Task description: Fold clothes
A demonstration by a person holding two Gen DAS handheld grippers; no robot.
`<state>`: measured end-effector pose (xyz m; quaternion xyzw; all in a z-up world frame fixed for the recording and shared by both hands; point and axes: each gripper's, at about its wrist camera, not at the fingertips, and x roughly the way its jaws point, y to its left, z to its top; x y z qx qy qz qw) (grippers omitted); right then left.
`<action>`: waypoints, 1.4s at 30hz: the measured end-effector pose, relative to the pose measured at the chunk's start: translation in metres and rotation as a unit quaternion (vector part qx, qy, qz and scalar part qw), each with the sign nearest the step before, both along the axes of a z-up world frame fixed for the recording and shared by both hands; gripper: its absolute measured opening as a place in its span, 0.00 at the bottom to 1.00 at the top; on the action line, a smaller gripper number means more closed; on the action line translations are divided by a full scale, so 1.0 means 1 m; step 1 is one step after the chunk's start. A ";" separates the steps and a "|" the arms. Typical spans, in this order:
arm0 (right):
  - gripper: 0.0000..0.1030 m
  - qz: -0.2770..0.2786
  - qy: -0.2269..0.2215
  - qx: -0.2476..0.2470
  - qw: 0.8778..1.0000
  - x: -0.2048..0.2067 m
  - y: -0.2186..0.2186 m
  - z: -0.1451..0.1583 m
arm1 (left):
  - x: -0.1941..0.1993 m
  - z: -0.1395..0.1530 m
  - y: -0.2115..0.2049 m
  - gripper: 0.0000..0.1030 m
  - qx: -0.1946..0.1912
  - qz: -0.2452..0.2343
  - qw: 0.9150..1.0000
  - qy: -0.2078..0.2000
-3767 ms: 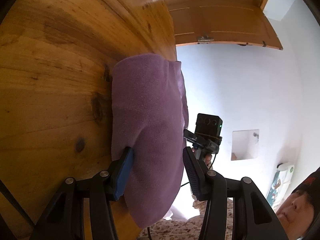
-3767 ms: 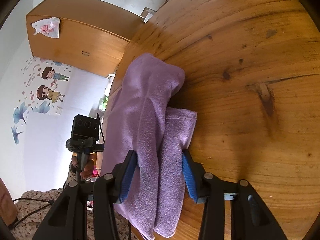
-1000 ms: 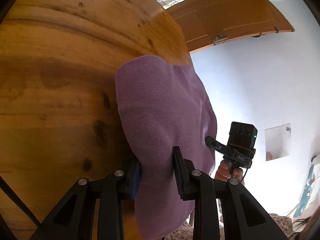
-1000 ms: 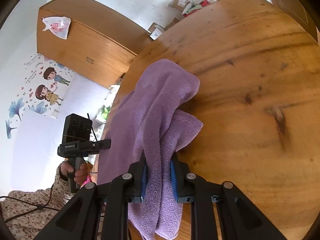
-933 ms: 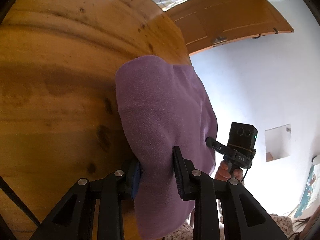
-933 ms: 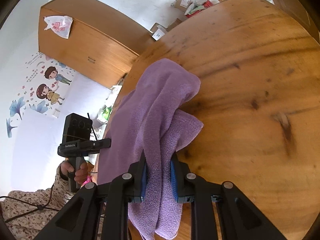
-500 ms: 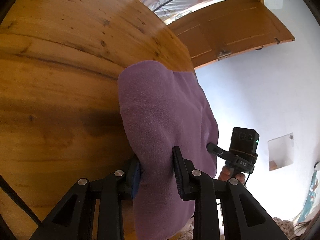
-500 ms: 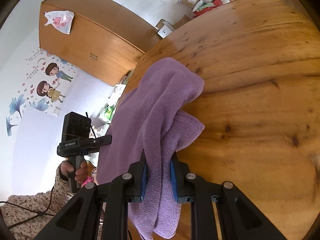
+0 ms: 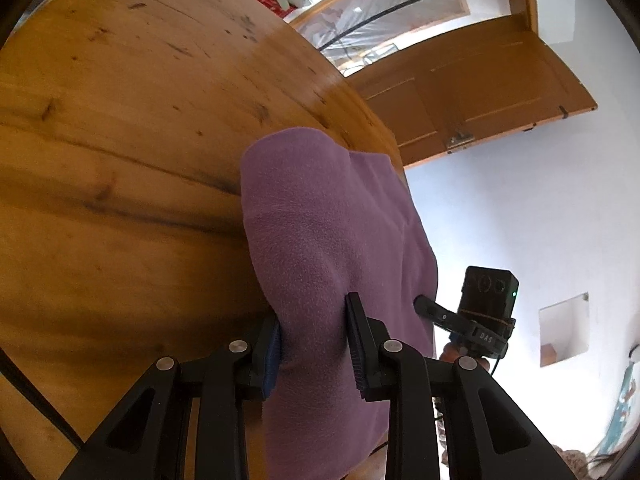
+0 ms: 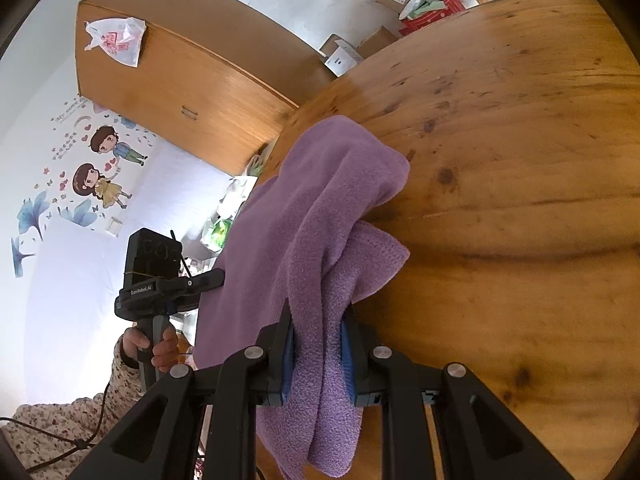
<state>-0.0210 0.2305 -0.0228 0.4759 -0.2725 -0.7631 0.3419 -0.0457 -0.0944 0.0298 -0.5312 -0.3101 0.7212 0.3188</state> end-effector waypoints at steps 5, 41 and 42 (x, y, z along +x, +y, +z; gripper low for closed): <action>0.19 0.002 -0.005 0.001 1.000 -0.016 -0.012 -0.003 | -0.014 -0.009 0.003 0.29 -0.002 0.007 1.000 -0.004; 0.22 -0.009 0.008 0.013 1.000 -0.106 -0.075 -0.015 | -0.038 -0.001 -0.133 0.29 -0.014 0.075 0.997 0.023; 0.23 -0.011 0.008 0.016 1.000 -0.106 -0.075 -0.015 | -0.038 -0.002 -0.131 0.29 -0.014 0.076 0.997 0.022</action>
